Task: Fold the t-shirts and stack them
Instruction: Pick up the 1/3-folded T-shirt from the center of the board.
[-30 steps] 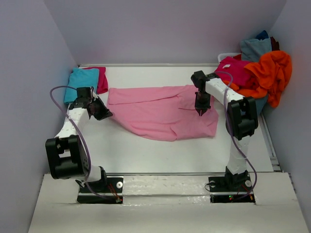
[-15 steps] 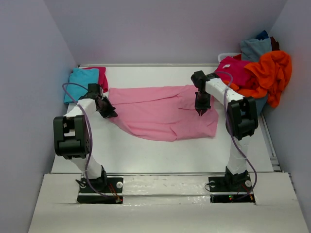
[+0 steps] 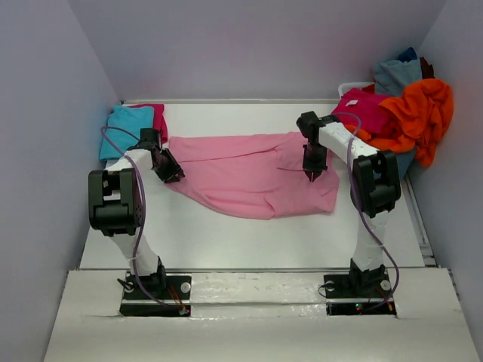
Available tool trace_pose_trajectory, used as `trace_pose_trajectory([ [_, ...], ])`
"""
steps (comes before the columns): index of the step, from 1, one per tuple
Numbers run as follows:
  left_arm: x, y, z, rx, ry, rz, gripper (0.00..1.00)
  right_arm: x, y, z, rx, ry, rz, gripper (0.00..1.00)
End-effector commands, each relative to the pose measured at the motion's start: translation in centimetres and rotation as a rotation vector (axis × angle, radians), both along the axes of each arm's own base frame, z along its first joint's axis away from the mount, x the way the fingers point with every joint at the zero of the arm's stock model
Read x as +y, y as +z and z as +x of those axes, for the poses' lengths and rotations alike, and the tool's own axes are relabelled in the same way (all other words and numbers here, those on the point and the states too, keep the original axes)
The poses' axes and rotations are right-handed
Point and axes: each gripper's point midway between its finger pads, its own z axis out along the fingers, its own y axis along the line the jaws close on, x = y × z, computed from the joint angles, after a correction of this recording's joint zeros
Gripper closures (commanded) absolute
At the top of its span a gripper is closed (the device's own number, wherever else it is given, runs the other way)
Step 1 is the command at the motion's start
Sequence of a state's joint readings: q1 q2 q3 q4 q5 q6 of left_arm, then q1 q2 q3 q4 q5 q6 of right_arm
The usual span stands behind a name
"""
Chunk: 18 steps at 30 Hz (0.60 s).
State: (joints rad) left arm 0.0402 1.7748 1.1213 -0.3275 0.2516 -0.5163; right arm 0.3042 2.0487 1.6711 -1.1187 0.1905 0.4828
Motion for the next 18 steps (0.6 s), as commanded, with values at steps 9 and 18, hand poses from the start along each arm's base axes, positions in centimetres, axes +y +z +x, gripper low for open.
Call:
trace_pose_trajectory([
  [9, 0.0, 1.4, 2.2, -0.068, -0.012, 0.007, 0.37, 0.1, 1.3, 0.2, -0.049, 0.003, 0.009, 0.88],
  [18, 0.1, 5.1, 1.0, -0.139, -0.029, 0.026, 0.35, 0.1, 1.1, 0.0, -0.046, 0.004, 0.015, 0.88],
])
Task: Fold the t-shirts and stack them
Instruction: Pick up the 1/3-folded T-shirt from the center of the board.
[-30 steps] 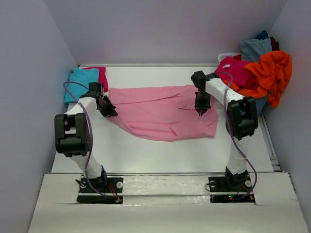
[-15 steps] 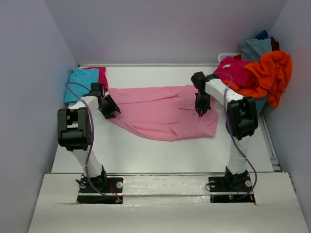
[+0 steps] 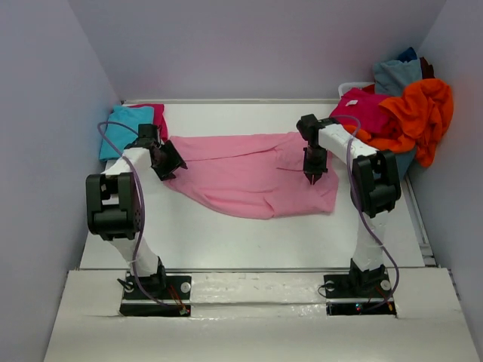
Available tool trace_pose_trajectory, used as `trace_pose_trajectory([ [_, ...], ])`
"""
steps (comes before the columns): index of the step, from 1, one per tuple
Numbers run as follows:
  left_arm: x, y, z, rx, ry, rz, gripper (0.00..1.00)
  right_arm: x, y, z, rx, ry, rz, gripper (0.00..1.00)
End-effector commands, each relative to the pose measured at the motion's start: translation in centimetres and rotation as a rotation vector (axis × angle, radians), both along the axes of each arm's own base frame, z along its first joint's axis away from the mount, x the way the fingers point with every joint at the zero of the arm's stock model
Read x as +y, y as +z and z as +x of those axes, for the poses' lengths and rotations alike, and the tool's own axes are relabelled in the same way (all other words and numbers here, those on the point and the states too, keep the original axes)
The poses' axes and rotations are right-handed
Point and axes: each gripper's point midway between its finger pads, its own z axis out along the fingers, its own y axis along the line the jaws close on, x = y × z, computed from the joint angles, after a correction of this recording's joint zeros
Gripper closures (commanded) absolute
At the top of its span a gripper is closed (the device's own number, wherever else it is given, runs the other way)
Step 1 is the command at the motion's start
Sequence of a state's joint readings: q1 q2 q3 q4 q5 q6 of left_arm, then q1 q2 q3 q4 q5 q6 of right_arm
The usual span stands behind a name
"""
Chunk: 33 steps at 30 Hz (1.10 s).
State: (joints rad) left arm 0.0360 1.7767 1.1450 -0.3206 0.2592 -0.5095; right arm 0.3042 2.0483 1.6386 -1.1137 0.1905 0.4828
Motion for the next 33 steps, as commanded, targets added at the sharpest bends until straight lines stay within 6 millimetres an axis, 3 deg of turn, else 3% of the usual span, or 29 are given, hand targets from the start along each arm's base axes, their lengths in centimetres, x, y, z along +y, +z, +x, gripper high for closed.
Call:
trace_pose_trajectory([
  [1, 0.3, 5.2, 0.0, -0.13, -0.014, 0.027, 0.35, 0.3, 1.8, 0.7, -0.07, 0.002, 0.023, 0.88],
  [5, 0.2, 5.8, -1.1, -0.14, -0.013, 0.023, 0.32, 0.4, 2.0, 0.8, -0.081, -0.001, 0.026, 0.88],
  [17, -0.3, 2.7, -4.5, -0.077, -0.004, -0.041, 0.32, 0.3, 1.9, 0.3, -0.078, -0.004, 0.027, 0.88],
  [25, 0.9, 2.2, -4.5, -0.071, 0.014, -0.045, 0.32, 0.2, 1.7, 0.2, -0.072, -0.002, 0.025, 0.88],
  [33, 0.6, 0.5, -4.8, -0.039, 0.004, -0.062, 0.32, 0.2, 1.7, 0.2, -0.074, -0.004, 0.024, 0.88],
])
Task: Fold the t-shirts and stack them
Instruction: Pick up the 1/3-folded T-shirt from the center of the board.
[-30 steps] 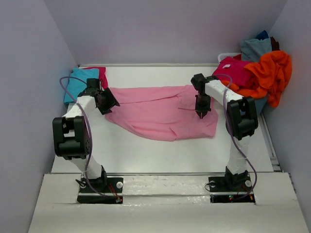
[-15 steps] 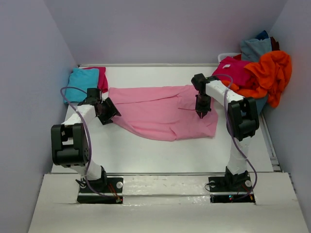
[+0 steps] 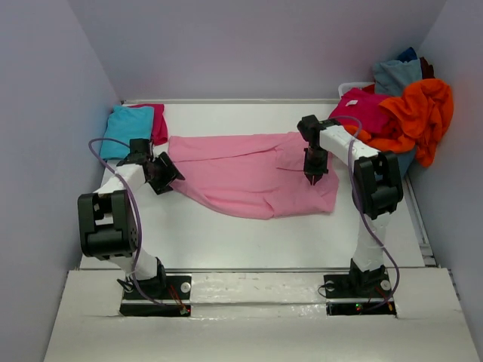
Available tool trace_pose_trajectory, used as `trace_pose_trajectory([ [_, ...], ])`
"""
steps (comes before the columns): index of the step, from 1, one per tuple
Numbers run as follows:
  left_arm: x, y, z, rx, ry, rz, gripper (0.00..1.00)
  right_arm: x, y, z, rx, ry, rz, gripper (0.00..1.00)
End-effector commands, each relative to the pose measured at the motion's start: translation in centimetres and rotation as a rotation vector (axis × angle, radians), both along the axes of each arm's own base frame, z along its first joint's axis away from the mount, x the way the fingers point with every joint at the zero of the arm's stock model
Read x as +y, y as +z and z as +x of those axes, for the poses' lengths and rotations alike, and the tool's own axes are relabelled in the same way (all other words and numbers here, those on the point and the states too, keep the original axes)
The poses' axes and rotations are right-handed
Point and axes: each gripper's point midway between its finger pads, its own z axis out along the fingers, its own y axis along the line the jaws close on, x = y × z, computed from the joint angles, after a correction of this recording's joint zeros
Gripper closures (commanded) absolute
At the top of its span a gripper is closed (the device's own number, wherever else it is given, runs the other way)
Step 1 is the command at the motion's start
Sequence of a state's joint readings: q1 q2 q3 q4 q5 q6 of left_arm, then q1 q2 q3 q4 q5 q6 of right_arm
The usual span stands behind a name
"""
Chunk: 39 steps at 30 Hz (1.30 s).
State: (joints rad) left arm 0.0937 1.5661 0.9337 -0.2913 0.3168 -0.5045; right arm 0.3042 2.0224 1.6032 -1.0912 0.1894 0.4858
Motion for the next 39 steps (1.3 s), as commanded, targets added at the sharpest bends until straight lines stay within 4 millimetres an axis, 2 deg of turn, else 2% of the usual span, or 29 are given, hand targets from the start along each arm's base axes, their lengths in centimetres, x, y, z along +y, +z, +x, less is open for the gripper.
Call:
trace_pose_trajectory([
  [1, -0.4, -0.7, 0.0, -0.008, -0.025, -0.019, 0.32, 0.3, 1.7, 0.5, -0.062, -0.001, 0.019, 0.88],
  [6, -0.4, -1.5, 0.3, 0.007, -0.021, -0.029, 0.32, 0.2, 1.7, 0.5, -0.06, -0.001, 0.018, 0.88],
  [18, -0.4, -1.8, 1.3, 0.006, -0.025, -0.03, 0.32, 0.1, 1.7, 0.4, -0.057, 0.0, 0.013, 0.88],
  [27, -0.6, -1.2, 2.6, -0.019, -0.039, -0.044, 0.32, 0.1, 1.5, 0.4, -0.05, 0.0, 0.009, 0.88],
  [39, -0.8, -0.6, 2.9, -0.031, -0.052, -0.056, 0.32, 0.0, 1.4, 0.4, -0.05, -0.002, 0.004, 0.88],
])
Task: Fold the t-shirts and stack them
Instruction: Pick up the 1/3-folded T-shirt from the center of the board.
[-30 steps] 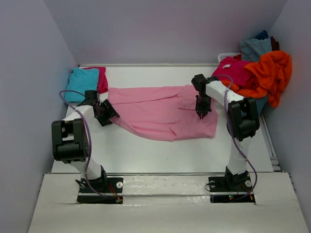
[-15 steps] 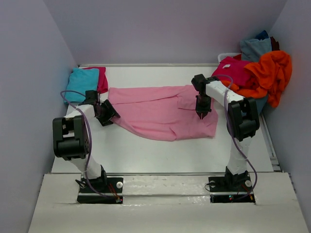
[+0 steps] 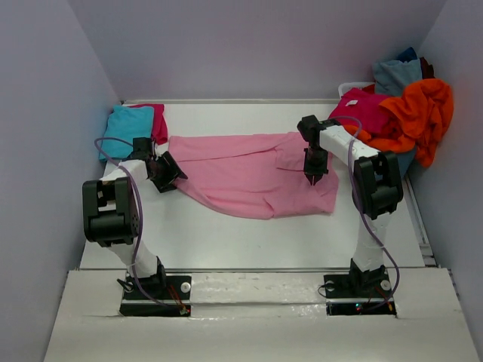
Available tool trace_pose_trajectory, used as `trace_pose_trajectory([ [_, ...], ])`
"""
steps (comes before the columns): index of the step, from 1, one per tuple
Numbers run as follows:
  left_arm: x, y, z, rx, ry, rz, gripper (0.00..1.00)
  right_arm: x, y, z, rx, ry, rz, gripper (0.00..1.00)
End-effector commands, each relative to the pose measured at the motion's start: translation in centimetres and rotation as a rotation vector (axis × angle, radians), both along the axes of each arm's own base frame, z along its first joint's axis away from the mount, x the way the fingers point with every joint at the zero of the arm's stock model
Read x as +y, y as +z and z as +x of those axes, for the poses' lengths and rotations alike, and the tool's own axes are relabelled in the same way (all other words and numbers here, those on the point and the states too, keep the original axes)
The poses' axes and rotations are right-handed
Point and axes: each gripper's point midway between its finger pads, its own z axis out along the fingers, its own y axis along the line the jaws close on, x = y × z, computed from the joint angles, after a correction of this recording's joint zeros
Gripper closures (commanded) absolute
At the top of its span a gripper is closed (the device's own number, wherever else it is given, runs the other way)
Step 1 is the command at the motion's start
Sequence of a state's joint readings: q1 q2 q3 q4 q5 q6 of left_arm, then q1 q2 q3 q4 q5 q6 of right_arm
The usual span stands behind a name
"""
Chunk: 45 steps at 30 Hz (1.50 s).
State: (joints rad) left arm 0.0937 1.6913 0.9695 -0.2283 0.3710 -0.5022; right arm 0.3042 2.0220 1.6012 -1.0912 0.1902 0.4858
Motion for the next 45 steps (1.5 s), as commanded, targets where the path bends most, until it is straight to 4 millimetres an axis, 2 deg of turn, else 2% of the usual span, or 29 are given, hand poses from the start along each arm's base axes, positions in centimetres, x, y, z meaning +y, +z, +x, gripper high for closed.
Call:
trace_pose_trajectory([
  [1, -0.2, 1.7, 1.3, -0.058, -0.024, -0.011, 0.32, 0.0, 1.4, 0.4, -0.051, -0.002, 0.002, 0.88],
  [19, 0.6, 2.9, 2.4, -0.084, -0.015, -0.006, 0.32, -0.1, 1.5, 0.3, -0.053, -0.004, -0.002, 0.88],
  [31, 1.0, 2.6, 2.2, -0.075, -0.012, -0.001, 0.33, -0.1, 1.4, 0.2, -0.053, -0.005, -0.002, 0.88],
  [45, 0.8, 3.2, 2.7, -0.088, -0.033, -0.012, 0.33, -0.2, 1.3, 0.1, -0.048, -0.007, -0.007, 0.88],
])
